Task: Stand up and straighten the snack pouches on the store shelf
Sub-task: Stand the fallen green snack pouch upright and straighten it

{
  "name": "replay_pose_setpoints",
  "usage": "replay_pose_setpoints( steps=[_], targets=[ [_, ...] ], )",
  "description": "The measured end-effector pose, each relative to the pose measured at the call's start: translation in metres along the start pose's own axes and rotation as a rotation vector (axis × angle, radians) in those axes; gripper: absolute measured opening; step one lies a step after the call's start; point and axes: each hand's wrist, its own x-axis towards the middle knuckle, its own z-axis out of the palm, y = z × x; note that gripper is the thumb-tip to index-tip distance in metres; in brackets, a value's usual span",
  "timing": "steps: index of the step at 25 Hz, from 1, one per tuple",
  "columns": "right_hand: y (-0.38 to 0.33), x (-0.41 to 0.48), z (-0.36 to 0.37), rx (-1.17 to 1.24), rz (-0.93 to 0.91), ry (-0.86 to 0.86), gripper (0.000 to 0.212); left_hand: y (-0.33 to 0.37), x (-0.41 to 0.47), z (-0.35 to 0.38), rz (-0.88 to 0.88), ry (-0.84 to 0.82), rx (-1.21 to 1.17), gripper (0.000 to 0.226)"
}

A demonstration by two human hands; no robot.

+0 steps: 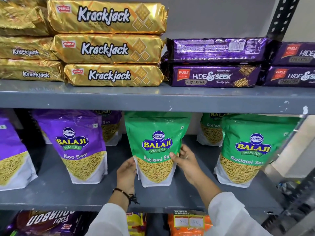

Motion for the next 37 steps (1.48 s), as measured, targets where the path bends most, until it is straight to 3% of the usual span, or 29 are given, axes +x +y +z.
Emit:
replay_pose_setpoints(
  steps=[3, 6, 9, 12, 17, 20, 22, 26, 31, 37],
  targets=[
    [-0.010, -0.016, -0.001, -0.071, -0.080, 0.238, 0.025, 0.010, -0.008, 0.002, 0.168, 0.133, -0.132, 0.045],
    [-0.024, -0.040, -0.015, -0.024, -0.115, 0.437, 0.025, 0.024, -0.044, 0.021, 0.355, 0.320, -0.025, 0.034],
    [-0.046, -0.056, -0.048, 0.030, -0.167, 0.568, 0.033, 0.030, -0.091, 0.064, 0.413, 0.046, 0.115, 0.022],
    [-0.060, -0.065, -0.096, 0.074, -0.198, 0.703, 0.033, 0.018, -0.113, 0.108, 0.321, -0.283, 0.182, 0.032],
    [-0.051, -0.088, -0.184, 0.151, -0.206, 0.826, 0.043, -0.025, -0.115, 0.166, 0.094, -0.488, 0.284, 0.049],
    [-0.037, -0.085, -0.227, 0.195, -0.110, 0.712, 0.042, -0.047, -0.103, 0.198, 0.030, -0.483, 0.305, 0.068],
    [-0.034, -0.089, -0.233, 0.061, -0.034, 0.547, 0.049, -0.058, -0.100, 0.213, 0.023, -0.481, 0.315, 0.076],
    [-0.033, -0.089, -0.243, -0.061, 0.064, 0.301, 0.048, -0.072, -0.109, 0.240, 0.015, -0.536, 0.340, 0.076],
    [-0.029, -0.071, -0.252, -0.101, 0.052, 0.237, 0.049, -0.069, -0.124, 0.247, -0.009, -0.476, 0.286, 0.062],
    [-0.023, -0.060, -0.242, -0.102, 0.064, 0.204, 0.053, -0.066, -0.117, 0.235, 0.022, -0.449, 0.375, 0.074]
  ],
)
